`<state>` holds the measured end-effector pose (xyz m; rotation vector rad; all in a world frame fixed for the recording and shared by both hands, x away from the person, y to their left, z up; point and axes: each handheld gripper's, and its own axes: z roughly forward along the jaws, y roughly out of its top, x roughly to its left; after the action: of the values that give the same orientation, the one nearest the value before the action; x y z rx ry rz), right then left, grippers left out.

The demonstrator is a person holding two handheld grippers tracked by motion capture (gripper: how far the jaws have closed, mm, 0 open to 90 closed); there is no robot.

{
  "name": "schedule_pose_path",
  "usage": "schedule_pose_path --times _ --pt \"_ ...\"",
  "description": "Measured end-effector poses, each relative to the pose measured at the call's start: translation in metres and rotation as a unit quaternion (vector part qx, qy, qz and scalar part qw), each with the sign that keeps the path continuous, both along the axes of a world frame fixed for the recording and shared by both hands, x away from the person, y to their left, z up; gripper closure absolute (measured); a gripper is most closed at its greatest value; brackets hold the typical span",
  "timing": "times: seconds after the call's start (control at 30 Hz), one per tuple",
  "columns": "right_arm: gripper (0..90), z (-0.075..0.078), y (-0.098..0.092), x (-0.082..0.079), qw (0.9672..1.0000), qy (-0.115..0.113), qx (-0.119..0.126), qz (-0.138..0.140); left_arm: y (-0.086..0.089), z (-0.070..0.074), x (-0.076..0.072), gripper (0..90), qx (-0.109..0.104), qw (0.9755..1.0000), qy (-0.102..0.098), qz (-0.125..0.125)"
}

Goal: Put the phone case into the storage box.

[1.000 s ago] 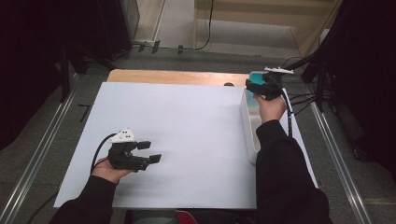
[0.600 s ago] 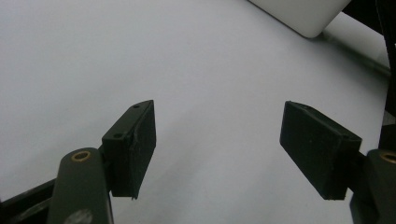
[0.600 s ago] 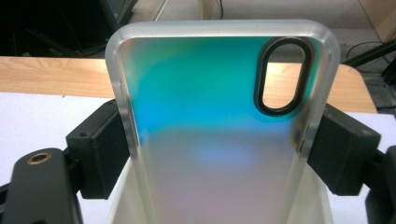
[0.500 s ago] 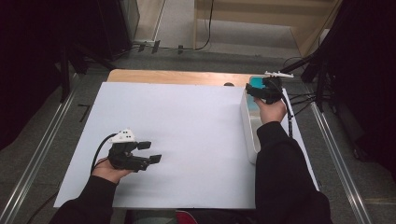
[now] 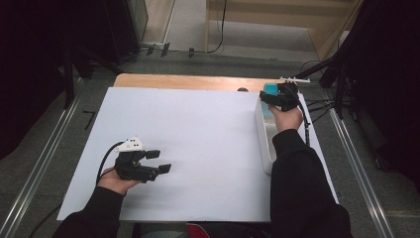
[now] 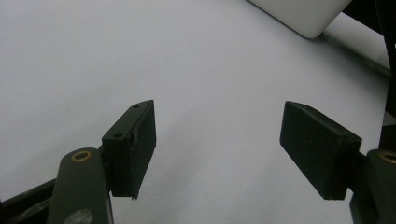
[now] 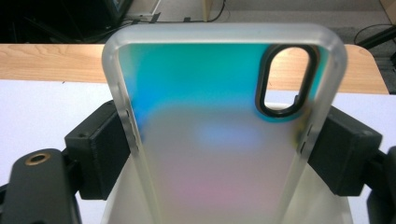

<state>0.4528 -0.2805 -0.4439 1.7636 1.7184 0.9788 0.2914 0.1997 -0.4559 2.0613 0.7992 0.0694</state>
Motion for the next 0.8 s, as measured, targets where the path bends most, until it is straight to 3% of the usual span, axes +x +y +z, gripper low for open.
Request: schedule_pose_path --times 0.17,0.3,0.43,0.5,0.8 --pt "13.3 0.0 0.002 0.001 0.9998 0.003 -0.01 -0.015 0.0 0.0 0.0 26.8 0.0 1.0 0.0 0.0" --pt "9.8 0.002 0.002 0.002 1.0 -0.003 0.002 -0.009 0.0 0.0 0.0 26.8 0.0 1.0 0.0 -0.001" --pt "8.6 0.003 0.002 0.003 1.0 0.0 -0.005 -0.006 -0.001 -0.001 0.0 26.8 -0.002 1.0 -0.001 0.0" --pt "2.0 0.004 0.002 0.005 0.9999 0.001 -0.013 -0.004 -0.001 0.0 0.0 26.8 0.0 1.0 0.0 0.0" --pt "1.4 0.006 0.0 0.011 0.9999 0.016 -0.005 0.003 -0.001 -0.001 -0.001 26.8 0.0 1.0 -0.001 -0.001"
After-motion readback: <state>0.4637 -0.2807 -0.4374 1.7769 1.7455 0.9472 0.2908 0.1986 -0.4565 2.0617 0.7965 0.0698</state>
